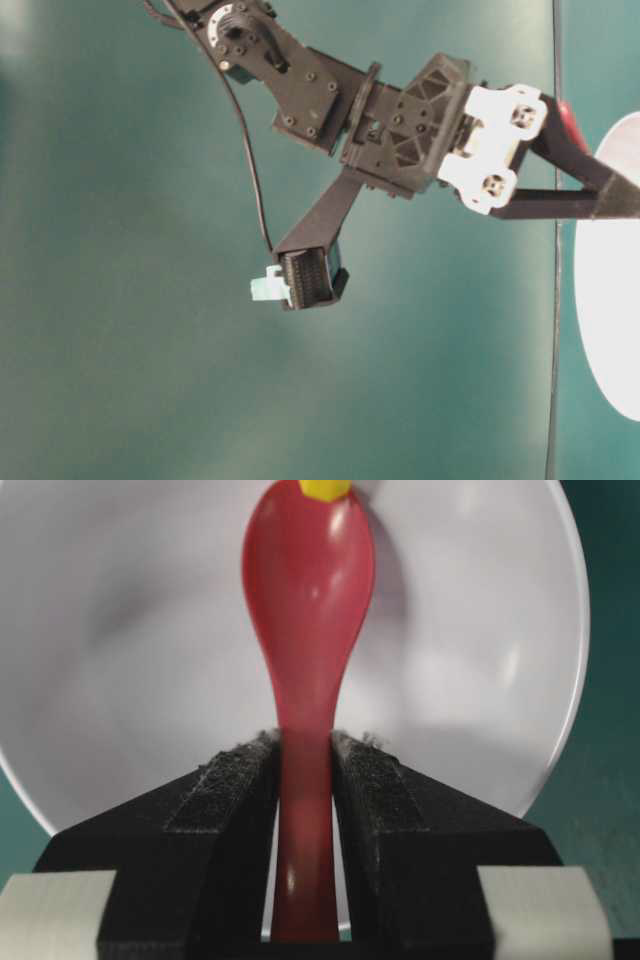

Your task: Scoop the yellow hexagonal prism block from the bowl with a spoon using the right arm.

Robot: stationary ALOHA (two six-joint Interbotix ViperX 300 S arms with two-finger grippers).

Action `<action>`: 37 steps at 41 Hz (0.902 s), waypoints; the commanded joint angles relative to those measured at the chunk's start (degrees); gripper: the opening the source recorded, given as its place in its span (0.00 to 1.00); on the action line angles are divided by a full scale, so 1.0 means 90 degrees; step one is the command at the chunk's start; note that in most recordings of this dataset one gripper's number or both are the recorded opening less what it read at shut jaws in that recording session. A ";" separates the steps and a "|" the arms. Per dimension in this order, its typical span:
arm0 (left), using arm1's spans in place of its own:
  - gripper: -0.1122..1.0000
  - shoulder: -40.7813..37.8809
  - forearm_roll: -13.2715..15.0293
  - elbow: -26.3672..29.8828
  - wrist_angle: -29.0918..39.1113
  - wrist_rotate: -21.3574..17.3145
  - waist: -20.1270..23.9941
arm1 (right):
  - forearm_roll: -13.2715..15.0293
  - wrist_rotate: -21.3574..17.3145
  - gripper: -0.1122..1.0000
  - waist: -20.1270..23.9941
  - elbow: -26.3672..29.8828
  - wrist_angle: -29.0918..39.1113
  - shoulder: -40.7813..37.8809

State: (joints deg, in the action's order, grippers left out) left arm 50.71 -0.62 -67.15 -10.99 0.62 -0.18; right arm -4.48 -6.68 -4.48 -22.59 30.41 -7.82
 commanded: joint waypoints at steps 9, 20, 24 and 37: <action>0.09 -0.0029 -0.0020 0.0078 -0.0059 0.0000 0.0000 | 0.0020 -0.0049 0.32 -0.0010 -0.0322 -0.0586 0.0303; 0.09 -0.0029 -0.0020 0.0088 -0.0088 0.0010 -0.0010 | 0.0029 -0.0059 0.32 -0.0010 -0.0566 -0.1016 0.0449; 0.09 -0.0029 -0.0020 0.0088 -0.0098 0.0010 0.0000 | 0.0039 -0.0059 0.32 -0.0010 -0.0576 -0.1094 0.0449; 0.09 -0.0029 -0.0020 0.0088 -0.0117 0.0010 -0.0010 | 0.0127 -0.0029 0.32 -0.0010 -0.0605 -0.1240 0.0498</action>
State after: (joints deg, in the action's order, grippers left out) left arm 50.71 -0.62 -67.06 -11.43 0.62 -0.18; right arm -3.69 -7.12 -4.57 -28.48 20.21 -5.45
